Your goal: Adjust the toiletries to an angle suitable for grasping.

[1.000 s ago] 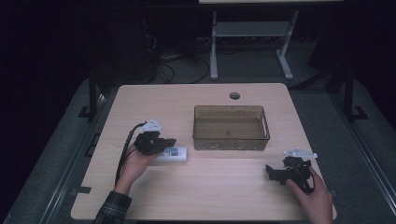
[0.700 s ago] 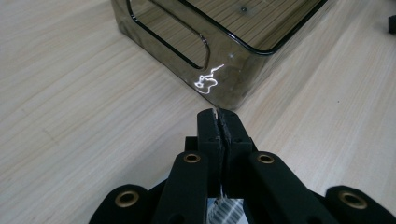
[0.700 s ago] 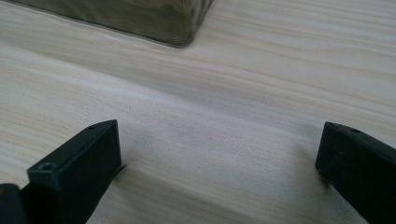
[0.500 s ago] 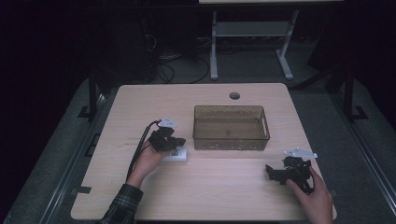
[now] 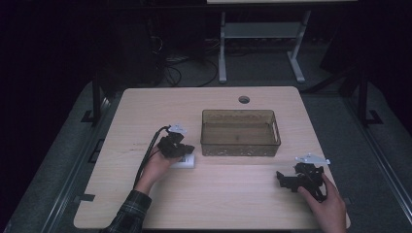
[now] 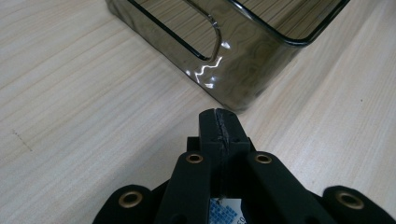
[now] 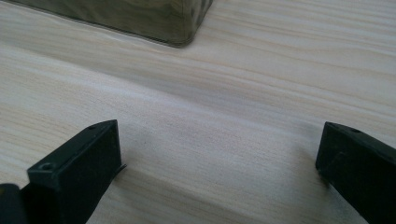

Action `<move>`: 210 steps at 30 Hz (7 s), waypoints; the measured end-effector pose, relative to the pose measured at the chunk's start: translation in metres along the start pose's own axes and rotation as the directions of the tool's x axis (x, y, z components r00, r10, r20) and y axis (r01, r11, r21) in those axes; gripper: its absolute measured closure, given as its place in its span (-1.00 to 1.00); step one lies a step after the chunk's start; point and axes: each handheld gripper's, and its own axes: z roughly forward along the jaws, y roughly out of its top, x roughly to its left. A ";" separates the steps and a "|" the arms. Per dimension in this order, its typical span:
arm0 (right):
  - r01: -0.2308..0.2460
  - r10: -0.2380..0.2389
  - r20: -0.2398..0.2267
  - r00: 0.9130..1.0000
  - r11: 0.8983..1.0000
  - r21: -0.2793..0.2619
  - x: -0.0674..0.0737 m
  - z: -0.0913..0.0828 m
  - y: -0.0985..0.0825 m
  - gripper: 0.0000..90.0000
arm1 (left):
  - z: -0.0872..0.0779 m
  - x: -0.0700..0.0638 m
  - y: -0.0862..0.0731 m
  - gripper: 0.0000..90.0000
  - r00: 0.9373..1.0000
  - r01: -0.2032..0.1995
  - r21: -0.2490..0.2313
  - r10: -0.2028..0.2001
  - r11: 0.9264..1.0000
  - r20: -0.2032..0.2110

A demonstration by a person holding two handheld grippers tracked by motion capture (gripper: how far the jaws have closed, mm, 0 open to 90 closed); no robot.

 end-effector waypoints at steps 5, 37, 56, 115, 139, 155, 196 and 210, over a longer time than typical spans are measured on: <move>0.000 0.000 0.000 1.000 1.000 0.000 0.000 0.000 0.000 -1.00 | 0.002 -0.003 0.000 0.99 1.000 -0.019 0.028 0.019 0.999 0.005; 0.000 0.000 0.000 1.000 1.000 0.000 0.000 0.000 0.000 -1.00 | -0.020 -0.041 -0.028 0.99 0.996 -0.083 0.047 0.081 0.995 0.049; 0.000 0.000 0.000 1.000 1.000 0.000 0.000 0.000 0.000 -1.00 | -0.046 -0.050 -0.057 0.99 0.995 -0.067 0.019 0.065 0.998 0.070; 0.000 0.000 0.000 1.000 1.000 0.000 0.000 0.000 0.000 -1.00 | -0.114 -0.014 -0.095 0.99 0.997 0.002 -0.092 -0.009 0.996 -0.073; 0.000 0.000 0.000 1.000 1.000 0.000 0.000 0.000 0.000 -1.00 | -0.102 0.040 -0.097 0.99 0.970 0.054 -0.159 -0.089 0.986 -0.224; 0.000 0.000 0.000 1.000 1.000 0.000 0.000 0.000 0.000 -1.00 | -0.089 0.054 -0.109 0.99 0.957 0.107 -0.113 -0.134 0.988 -0.258; 0.000 0.000 0.000 1.000 1.000 0.000 0.000 0.000 0.000 -1.00 | -0.057 0.022 -0.090 0.99 0.989 0.032 -0.061 -0.041 0.998 -0.141; 0.000 0.000 0.000 1.000 1.000 0.000 0.000 0.000 0.000 -1.00 | -0.049 0.008 -0.084 0.99 0.995 -0.007 -0.047 0.003 0.999 -0.095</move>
